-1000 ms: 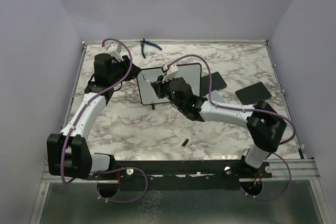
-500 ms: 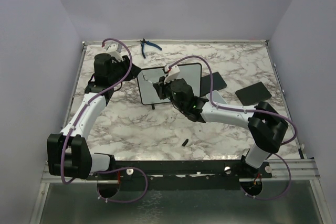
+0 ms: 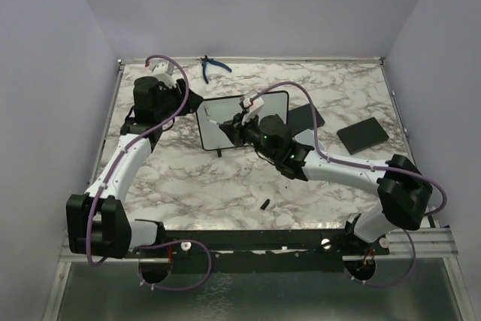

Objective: Write a sentence on the whiteboard

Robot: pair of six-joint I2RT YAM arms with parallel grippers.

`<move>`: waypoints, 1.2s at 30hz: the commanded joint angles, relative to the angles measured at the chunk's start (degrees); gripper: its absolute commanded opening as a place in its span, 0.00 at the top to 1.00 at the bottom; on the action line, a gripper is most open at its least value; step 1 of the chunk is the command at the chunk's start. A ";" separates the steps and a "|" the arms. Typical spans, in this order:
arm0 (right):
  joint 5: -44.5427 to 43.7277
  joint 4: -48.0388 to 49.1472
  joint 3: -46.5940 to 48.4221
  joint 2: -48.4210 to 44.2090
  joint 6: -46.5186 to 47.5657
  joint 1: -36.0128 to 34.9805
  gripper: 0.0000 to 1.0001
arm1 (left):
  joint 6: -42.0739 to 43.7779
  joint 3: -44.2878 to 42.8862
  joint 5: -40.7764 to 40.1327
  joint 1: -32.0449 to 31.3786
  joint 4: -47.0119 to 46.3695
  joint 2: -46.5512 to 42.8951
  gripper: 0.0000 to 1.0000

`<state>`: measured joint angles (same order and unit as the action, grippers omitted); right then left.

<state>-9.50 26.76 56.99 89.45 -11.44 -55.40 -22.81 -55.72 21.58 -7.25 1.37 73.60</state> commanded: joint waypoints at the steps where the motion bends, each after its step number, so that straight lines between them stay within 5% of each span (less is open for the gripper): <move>1: -2.21 0.34 -2.25 -3.68 0.17 -0.15 1.00 | 1.51 0.45 0.24 -0.27 -0.44 -2.02 0.52; 19: 1.28 -2.07 -0.08 -3.32 2.16 2.53 1.00 | 3.06 1.67 -1.47 -0.32 0.58 -3.31 0.37; 36: 1.03 0.02 2.48 1.65 4.37 2.49 1.00 | 2.37 1.94 0.68 -0.38 0.13 -2.76 0.54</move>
<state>-9.04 25.78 56.97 88.95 -8.29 -52.80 -20.51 -54.54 21.15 -7.27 2.02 71.42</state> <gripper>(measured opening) 0.103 0.469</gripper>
